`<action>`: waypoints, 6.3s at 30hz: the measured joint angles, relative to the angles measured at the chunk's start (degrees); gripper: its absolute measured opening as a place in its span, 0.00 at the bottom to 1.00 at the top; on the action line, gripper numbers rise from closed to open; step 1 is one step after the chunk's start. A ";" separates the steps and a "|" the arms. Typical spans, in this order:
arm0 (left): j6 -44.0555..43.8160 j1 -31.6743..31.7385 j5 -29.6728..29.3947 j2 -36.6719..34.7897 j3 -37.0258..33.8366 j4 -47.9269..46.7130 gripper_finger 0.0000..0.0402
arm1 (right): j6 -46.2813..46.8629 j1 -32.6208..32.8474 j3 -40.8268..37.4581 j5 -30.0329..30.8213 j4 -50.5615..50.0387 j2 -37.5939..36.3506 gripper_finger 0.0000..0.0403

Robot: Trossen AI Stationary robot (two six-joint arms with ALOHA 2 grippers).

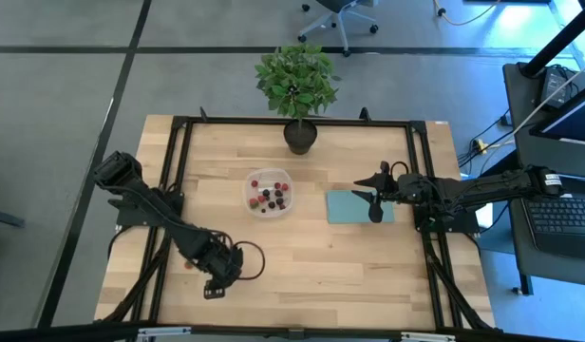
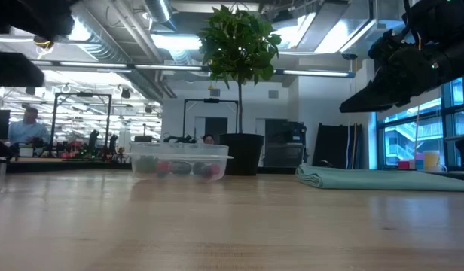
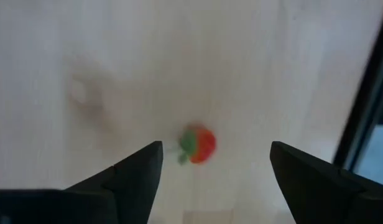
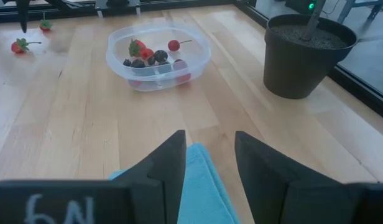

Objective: Pick and placing Produce into tupperware
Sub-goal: Put the right strawberry into the container

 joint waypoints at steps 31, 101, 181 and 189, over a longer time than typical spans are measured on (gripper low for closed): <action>-44.26 -6.00 -2.04 8.22 -0.07 -2.03 0.72 | -0.60 0.00 0.02 0.00 -0.03 0.00 0.35; -50.96 -2.55 0.77 11.49 0.09 0.01 0.59 | -1.49 0.02 0.02 0.00 -0.48 0.02 0.35; -37.08 -1.75 0.12 11.54 -0.07 0.45 0.29 | -1.77 0.00 0.02 0.00 -0.49 0.02 0.35; -37.63 -1.64 -0.26 11.54 -0.02 0.49 0.30 | -1.77 0.02 0.02 0.00 -0.49 0.02 0.35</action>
